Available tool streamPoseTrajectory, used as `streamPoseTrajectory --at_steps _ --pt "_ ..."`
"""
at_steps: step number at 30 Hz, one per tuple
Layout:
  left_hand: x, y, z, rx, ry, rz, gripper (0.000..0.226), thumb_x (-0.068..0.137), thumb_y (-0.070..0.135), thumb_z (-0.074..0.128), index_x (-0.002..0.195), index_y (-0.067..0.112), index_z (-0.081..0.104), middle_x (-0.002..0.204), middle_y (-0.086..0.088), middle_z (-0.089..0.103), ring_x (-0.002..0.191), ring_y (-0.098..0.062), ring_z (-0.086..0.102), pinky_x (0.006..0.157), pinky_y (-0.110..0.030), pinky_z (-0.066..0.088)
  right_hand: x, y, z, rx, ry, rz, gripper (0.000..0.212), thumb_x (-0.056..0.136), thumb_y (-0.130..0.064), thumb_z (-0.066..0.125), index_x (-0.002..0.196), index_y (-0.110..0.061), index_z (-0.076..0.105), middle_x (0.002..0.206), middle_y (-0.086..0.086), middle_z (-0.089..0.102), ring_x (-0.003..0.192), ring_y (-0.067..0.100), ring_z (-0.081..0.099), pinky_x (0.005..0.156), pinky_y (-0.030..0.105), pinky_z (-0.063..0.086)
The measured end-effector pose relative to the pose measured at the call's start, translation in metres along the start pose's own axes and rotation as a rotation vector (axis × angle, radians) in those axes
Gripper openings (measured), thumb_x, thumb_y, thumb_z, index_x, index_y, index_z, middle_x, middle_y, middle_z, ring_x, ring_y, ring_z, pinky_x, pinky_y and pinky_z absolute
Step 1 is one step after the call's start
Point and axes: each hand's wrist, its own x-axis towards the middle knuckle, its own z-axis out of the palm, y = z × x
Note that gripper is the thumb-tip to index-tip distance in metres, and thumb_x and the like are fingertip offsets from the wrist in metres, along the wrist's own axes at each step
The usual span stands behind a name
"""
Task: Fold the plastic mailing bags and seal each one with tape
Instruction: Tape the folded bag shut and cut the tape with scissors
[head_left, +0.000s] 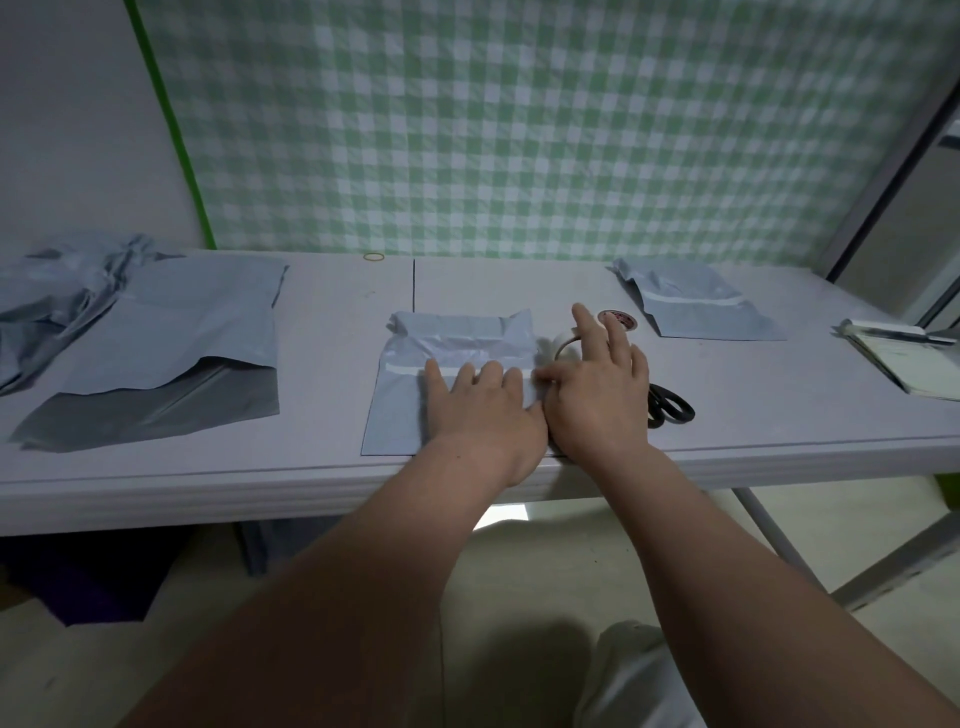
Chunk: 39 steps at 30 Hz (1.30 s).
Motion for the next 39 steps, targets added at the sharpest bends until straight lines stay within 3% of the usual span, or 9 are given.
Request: streamPoseTrajectory --at_steps 7,17,26,30,32,34,36,38,39 --pt "-0.006 -0.025 0.005 -0.046 0.032 -0.057 0.060 0.097 0.045 0.010 0.148 0.016 0.023 0.152 -0.001 0.027 0.140 -0.018 0.025 0.114 -0.058 -0.007 -0.001 -0.004 -0.001 -0.014 -0.034 0.026 0.029 0.093 -0.028 0.046 0.106 -0.027 0.072 0.159 0.000 0.014 0.146 0.028 0.006 0.115 0.048 0.011" --pt "-0.017 -0.070 0.001 -0.034 0.016 -0.195 0.063 0.096 0.047 0.009 0.149 0.015 0.023 0.156 -0.002 0.018 0.137 -0.022 0.033 0.115 -0.054 -0.006 0.000 -0.003 -0.005 0.026 -0.076 0.031 0.034 0.095 -0.026 0.039 0.108 -0.028 0.071 0.158 0.000 0.013 0.146 0.027 0.005 0.117 0.048 0.008" --pt "-0.018 -0.074 0.004 0.026 0.008 -0.213 0.067 0.096 0.051 0.013 0.151 0.014 0.013 0.157 -0.003 0.014 0.145 -0.022 0.012 0.114 -0.057 -0.006 -0.001 0.000 0.000 0.080 0.020 0.005 0.033 0.088 -0.019 0.044 0.101 -0.023 0.074 0.155 0.008 0.024 0.139 0.033 0.026 0.114 0.043 0.018" --pt "-0.016 -0.074 -0.004 0.102 -0.008 -0.232 0.069 0.095 0.053 0.016 0.151 0.012 0.016 0.156 -0.005 0.016 0.145 -0.025 0.011 0.113 -0.058 -0.004 0.000 0.003 -0.002 0.243 0.073 0.052 0.025 0.080 0.001 0.047 0.093 -0.009 0.067 0.152 0.014 0.030 0.127 0.035 0.040 0.099 0.039 0.034" --pt "-0.015 -0.070 -0.010 0.105 0.003 -0.243 0.067 0.095 0.051 0.023 0.149 0.011 0.020 0.153 -0.009 0.022 0.142 -0.026 0.019 0.114 -0.057 -0.002 0.002 0.004 -0.007 0.306 0.102 0.083 0.023 0.077 0.008 0.043 0.090 -0.007 0.056 0.144 0.015 0.040 0.119 0.035 0.046 0.087 0.040 0.040" --pt "-0.011 -0.062 -0.016 0.044 0.054 -0.212 0.058 0.094 0.042 0.035 0.144 0.013 0.031 0.148 -0.010 0.027 0.134 -0.027 0.033 0.115 -0.053 0.005 0.006 0.006 -0.013 0.327 0.123 0.124 0.022 0.078 0.008 0.040 0.090 -0.009 0.048 0.114 0.012 0.056 0.096 0.034 0.051 0.071 0.038 0.039" --pt "-0.005 -0.051 -0.022 -0.119 0.130 -0.126 0.049 0.091 0.032 0.045 0.137 0.015 0.040 0.142 -0.011 0.034 0.124 -0.029 0.043 0.107 -0.041 0.025 0.010 0.010 -0.019 0.303 0.111 0.179 0.022 0.081 0.005 0.038 0.092 -0.013 0.044 0.086 0.006 0.054 0.078 0.029 0.047 0.062 0.035 0.032" --pt "0.004 -0.036 -0.026 -0.300 0.185 -0.001 0.050 0.089 0.027 0.052 0.137 0.015 0.043 0.135 -0.010 0.043 0.120 -0.029 0.046 0.092 -0.032 0.035 0.015 0.014 -0.022 0.267 0.109 0.207 0.023 0.082 0.004 0.039 0.095 -0.014 0.046 0.081 0.003 0.053 0.074 0.028 0.045 0.062 0.034 0.032" --pt "0.009 -0.029 -0.029 -0.360 0.191 0.055 0.053 0.089 0.027 0.055 0.139 0.016 0.043 0.134 -0.010 0.047 0.122 -0.028 0.046 0.093 -0.030 0.036 0.019 0.016 -0.022 0.257 0.115 0.204 0.023 0.082 0.004 0.041 0.095 -0.014 0.047 0.082 0.004 0.056 0.075 0.029 0.046 0.063 0.035 0.035"
